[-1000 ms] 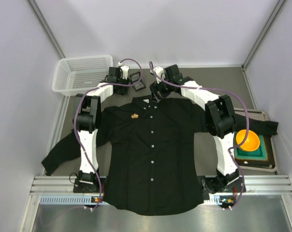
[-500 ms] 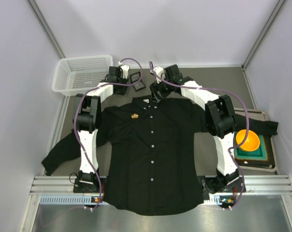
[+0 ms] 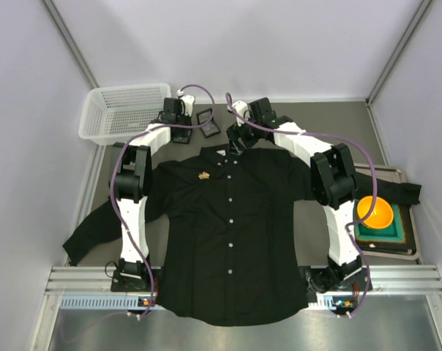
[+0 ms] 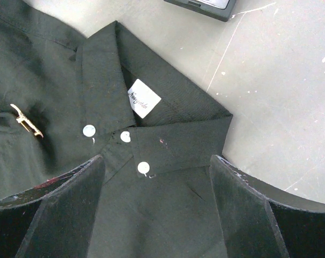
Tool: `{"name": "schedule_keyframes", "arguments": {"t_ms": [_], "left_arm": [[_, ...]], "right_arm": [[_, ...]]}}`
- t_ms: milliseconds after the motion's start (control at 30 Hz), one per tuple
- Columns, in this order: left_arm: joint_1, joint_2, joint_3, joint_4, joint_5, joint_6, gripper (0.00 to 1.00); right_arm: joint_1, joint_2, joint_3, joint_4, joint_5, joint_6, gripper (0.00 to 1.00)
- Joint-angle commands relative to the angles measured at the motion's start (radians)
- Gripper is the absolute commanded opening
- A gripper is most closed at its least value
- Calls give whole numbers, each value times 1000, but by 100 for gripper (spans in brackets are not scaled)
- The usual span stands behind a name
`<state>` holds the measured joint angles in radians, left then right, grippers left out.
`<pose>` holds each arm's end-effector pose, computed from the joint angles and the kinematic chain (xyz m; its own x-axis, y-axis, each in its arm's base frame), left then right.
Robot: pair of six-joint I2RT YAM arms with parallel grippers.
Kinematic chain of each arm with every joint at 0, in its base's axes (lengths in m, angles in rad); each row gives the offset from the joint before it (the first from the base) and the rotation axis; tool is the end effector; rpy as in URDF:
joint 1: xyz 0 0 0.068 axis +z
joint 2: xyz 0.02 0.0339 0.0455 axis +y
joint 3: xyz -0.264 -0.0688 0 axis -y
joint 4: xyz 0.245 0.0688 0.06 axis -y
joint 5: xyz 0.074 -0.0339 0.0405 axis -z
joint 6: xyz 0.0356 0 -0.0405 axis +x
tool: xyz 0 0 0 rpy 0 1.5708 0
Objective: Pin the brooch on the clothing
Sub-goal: Pick up the brooch from the brooch box.
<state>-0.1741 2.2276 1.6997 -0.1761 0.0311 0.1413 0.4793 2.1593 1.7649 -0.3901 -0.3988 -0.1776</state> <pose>0.4987 -0.0888 0.1801 -0.6035 0.2491 -0.7575 0.2843 0.9547 0.0874 0.4296 0.2389 0.2189 -0.4988 -0.4427 -0.7451 -0.7691 0.6225 0.1450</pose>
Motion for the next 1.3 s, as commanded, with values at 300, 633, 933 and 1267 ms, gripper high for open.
{"name": "schedule_keyframes", "arguments": {"t_ms": [300, 633, 933, 1267], "left_arm": [[-2, -95, 20, 26, -16, 15, 0], [-4, -279, -73, -42, 122, -49, 0], [2, -687, -307, 27, 635, -276, 0], [-36, -983, -595, 702, 1047, -994, 0]], "right_arm": [[-5, -85, -4, 17, -23, 12, 78], [-8, -188, 5, -48, -55, -66, 83], [-47, -455, -54, -173, -299, -140, 91], [4, -774, -222, -158, -635, 12, 97]]}}
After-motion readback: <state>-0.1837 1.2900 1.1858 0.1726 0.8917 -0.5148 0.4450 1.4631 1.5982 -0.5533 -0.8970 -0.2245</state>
